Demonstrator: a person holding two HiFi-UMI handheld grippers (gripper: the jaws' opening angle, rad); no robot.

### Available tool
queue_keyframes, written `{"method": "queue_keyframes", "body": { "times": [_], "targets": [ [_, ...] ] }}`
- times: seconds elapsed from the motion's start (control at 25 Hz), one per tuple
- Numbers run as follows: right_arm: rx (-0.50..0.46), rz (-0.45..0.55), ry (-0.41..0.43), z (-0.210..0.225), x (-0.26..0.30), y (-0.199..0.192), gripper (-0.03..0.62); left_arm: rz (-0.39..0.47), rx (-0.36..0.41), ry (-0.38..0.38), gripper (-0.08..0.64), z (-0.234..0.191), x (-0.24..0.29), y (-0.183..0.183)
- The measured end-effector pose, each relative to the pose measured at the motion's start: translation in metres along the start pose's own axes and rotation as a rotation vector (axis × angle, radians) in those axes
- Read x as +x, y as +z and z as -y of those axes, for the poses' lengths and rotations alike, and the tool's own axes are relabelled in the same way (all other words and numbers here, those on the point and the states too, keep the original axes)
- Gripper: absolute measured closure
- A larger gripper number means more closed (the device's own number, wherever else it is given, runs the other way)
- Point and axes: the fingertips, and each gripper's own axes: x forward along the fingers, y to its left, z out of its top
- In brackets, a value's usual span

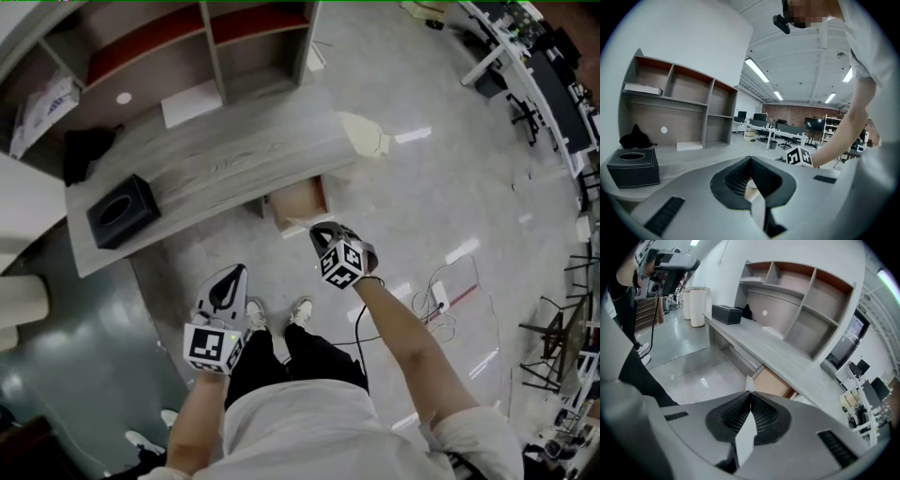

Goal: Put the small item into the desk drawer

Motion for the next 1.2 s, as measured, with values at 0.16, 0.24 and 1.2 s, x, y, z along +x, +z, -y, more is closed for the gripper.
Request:
{"method": "queue_keyframes", "body": {
  "times": [0.16, 0.24, 1.2],
  "targets": [
    [0.027, 0.032, -0.031, 0.014, -0.016, 0.018, 0.568, 0.014, 0.020, -0.001, 0.541, -0.003, -0.004, 0.017],
    [0.065, 0.058, -0.045, 0.018, -0.027, 0.027, 0.568, 0.025, 0.024, 0.001, 0.541, -0.005, -0.007, 0.025],
    [0.303, 0.376, -0.245, 0.077, -0.165, 0.095, 0.568, 0.216, 0.127, -0.050, 0.541, 0.002, -0.007, 0.137]
  ]
}}
